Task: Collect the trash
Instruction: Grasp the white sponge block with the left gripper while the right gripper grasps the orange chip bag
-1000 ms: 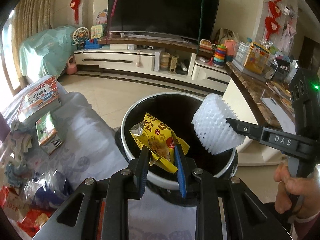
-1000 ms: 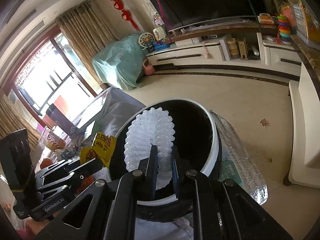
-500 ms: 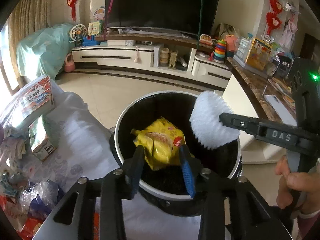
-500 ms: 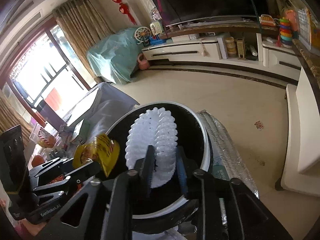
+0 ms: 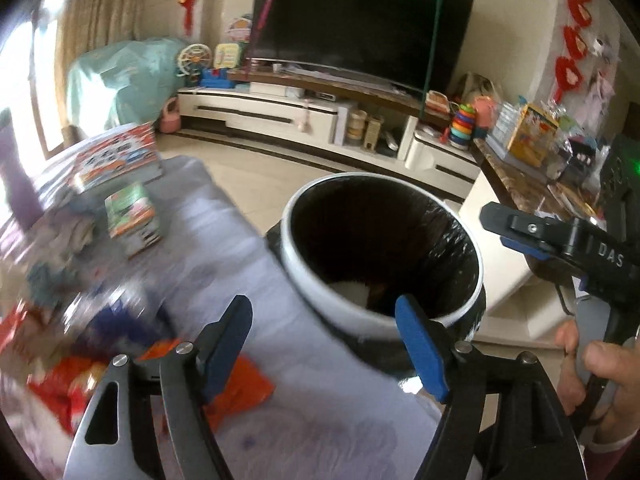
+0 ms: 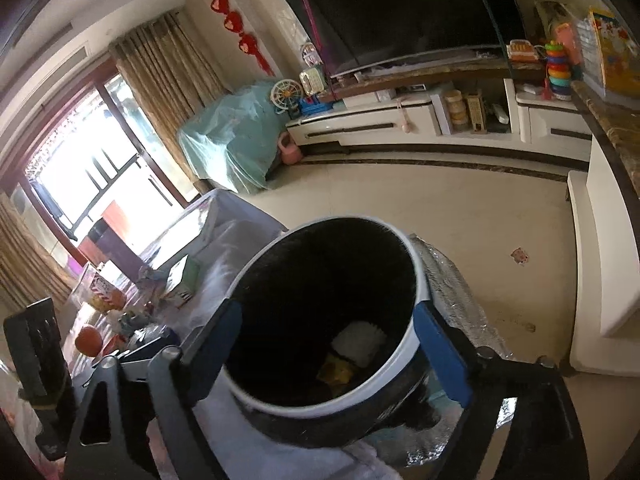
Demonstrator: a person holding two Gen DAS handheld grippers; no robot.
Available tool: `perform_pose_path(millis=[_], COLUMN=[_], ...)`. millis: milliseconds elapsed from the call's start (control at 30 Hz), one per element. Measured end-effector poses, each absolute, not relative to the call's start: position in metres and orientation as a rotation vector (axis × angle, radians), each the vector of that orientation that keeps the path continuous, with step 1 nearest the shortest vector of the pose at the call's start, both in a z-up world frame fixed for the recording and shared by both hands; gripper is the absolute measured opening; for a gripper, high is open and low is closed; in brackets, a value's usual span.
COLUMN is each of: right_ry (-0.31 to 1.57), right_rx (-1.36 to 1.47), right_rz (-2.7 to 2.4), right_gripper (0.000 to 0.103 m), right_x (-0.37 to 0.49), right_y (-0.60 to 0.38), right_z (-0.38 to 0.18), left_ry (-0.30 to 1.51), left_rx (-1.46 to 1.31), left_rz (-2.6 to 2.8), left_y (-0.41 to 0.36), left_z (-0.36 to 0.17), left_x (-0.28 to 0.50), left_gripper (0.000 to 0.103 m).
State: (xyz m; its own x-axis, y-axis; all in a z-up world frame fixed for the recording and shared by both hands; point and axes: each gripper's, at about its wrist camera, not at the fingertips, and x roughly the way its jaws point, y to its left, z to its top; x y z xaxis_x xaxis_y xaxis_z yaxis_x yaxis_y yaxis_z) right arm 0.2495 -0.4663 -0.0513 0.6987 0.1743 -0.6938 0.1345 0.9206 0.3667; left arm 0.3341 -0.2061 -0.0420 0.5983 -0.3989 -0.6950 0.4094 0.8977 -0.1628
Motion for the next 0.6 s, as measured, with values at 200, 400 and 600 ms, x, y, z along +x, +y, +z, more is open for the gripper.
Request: perform_pose_path(millis=[200, 400, 600], right_ry=[0.772, 0.766, 0.774], right_rx=[0.389, 0.363, 0.348], right_rz=[0.069, 0.110, 0.162], right_gripper=[0.094, 0.094, 0.095], right_x=[0.228, 0.213, 0.207], right_y=[-0.433, -0.401, -0.374], right_z=[-0.050, -0.052, -0.054], left_ry=[0.786, 0.779, 0.779], left_rx=[-0.036, -0.089, -0.152], left_rz=[-0.411, -0.348, -0.278], left_y=[-0.172, -0.136, -0.107], left_z=[-0.046, -0.050, -0.053], left_x=[0.291, 0.249, 0.210], left_gripper=[0.074, 0.074, 0.074])
